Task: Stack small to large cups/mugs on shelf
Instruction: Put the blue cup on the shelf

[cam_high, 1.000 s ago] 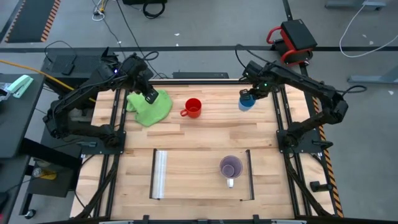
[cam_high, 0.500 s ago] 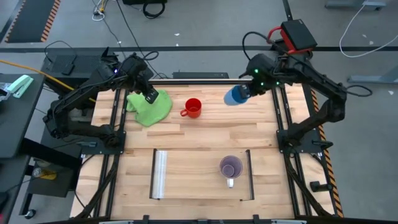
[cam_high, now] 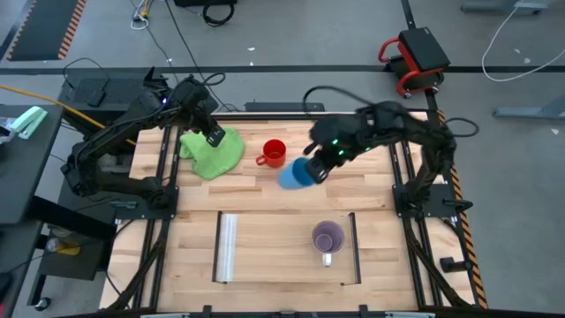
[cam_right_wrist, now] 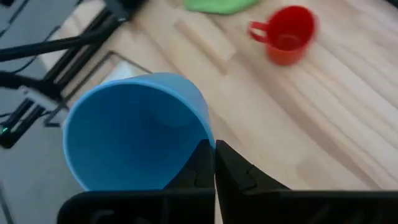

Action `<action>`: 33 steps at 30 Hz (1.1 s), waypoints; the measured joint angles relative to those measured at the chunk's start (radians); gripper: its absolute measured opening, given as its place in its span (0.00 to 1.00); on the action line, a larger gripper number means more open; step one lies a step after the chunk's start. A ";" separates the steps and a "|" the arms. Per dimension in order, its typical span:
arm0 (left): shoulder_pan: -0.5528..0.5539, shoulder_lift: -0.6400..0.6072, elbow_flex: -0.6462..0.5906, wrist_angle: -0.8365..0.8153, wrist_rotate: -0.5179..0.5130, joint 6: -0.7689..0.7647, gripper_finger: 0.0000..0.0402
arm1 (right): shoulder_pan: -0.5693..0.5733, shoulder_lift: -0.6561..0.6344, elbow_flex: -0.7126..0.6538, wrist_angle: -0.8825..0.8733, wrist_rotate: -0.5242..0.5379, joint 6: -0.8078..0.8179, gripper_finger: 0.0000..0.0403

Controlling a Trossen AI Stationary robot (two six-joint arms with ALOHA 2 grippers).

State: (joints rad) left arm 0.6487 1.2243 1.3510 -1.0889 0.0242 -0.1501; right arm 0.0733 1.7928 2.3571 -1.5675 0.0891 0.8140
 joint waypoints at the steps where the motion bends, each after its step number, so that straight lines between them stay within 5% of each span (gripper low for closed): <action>1: 0.000 0.000 0.000 0.000 0.000 0.000 0.08 | 0.014 0.010 0.000 0.017 -0.005 -0.001 0.00; 33: -0.060 0.021 -0.001 0.028 0.061 -0.030 0.09 | 0.285 0.194 -0.009 0.050 -0.011 -0.007 0.00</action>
State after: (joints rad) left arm 0.5886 1.2452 1.3502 -1.0605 0.0853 -0.1800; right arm 0.3583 1.9872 2.3482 -1.5177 0.0776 0.8072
